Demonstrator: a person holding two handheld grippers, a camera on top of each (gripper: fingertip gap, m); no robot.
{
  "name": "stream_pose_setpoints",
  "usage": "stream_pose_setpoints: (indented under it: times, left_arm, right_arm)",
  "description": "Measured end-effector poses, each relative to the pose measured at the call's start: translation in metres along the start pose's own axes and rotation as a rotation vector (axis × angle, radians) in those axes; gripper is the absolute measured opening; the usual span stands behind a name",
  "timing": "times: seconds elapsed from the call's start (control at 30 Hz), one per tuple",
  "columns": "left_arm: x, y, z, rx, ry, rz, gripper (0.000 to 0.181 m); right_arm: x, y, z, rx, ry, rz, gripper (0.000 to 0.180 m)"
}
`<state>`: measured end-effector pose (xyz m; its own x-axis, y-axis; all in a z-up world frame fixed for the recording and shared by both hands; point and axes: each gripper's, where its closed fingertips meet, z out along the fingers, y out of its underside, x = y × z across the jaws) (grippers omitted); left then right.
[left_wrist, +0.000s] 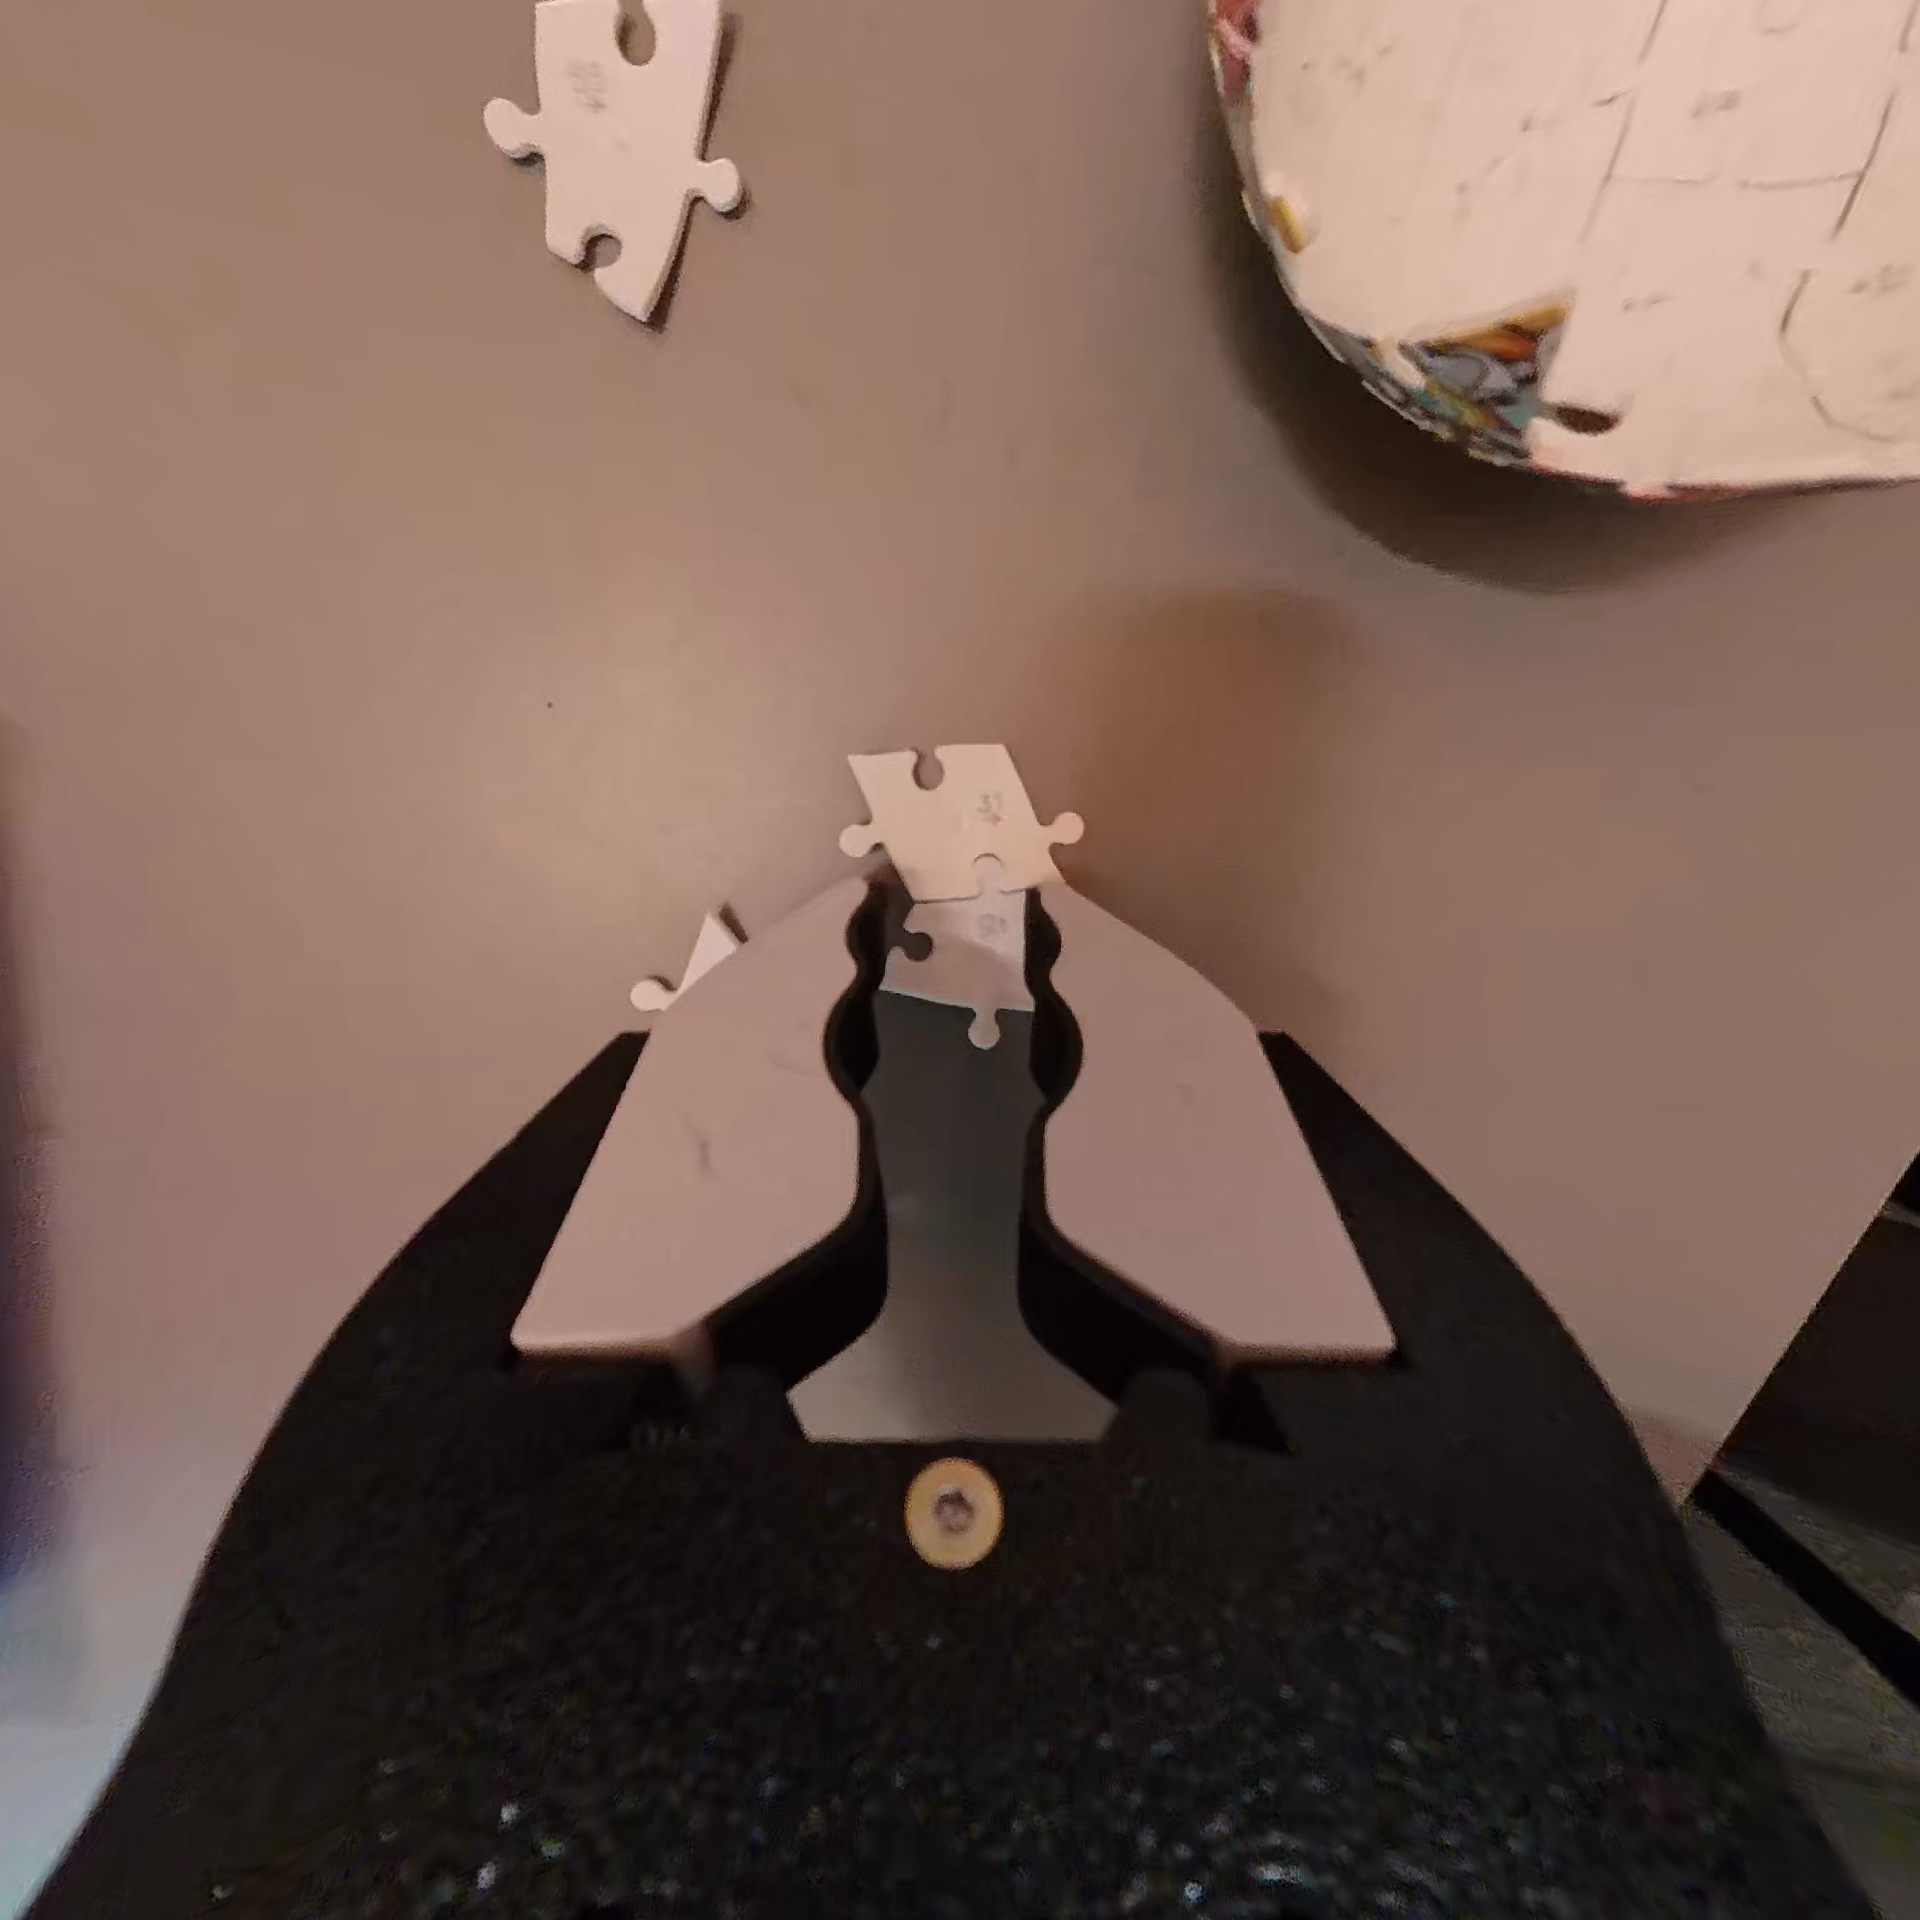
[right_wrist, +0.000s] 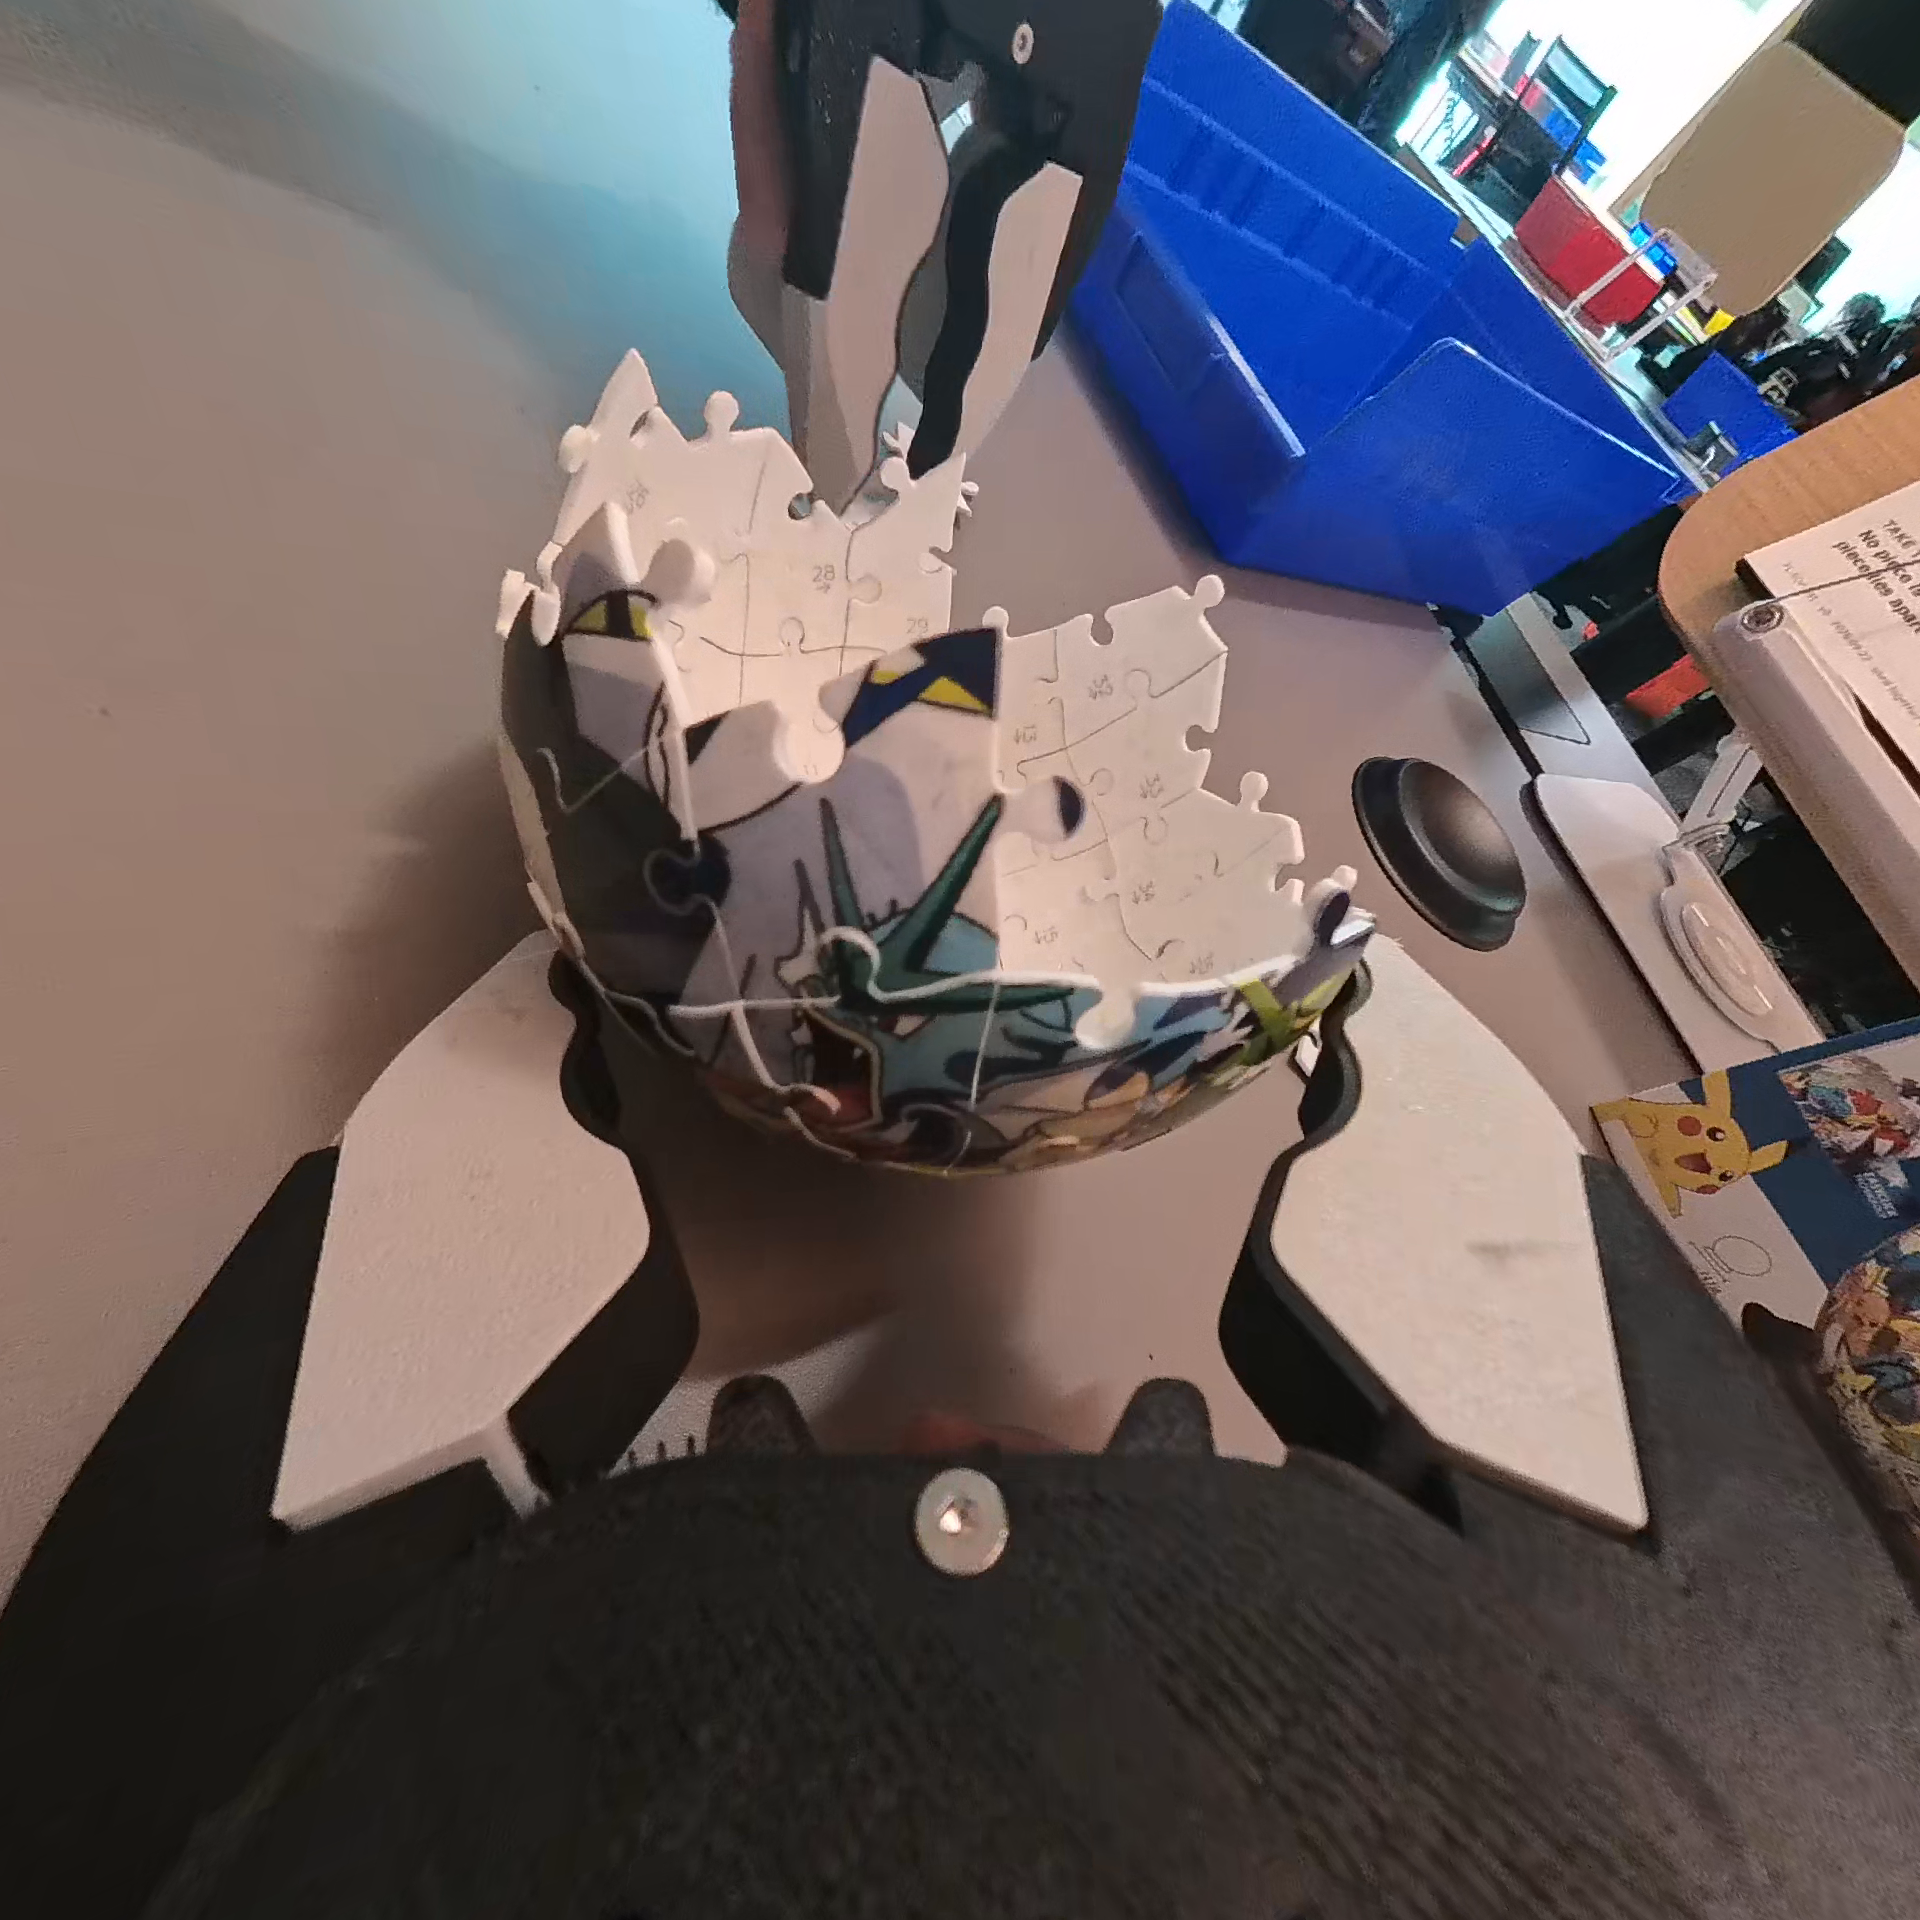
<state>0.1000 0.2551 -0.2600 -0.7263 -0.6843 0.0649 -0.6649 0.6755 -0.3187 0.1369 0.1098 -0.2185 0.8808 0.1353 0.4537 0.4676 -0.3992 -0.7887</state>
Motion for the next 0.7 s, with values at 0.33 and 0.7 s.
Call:
stream_pose_setpoints:
  times: [0.33, 0.7]
  left_arm:
    - [0.009, -0.006, -0.004, 0.029, -0.15, -0.253, 0.006]
    - [0.025, -0.028, -0.032, 0.299, 0.083, -0.47, 0.001]
  right_arm:
    - [0.0, 0.0, 0.0, 0.002, 0.002, -0.002, 0.129]
    - [0.0, -0.001, 0.0, 0.007, 0.005, -0.007, 0.129]
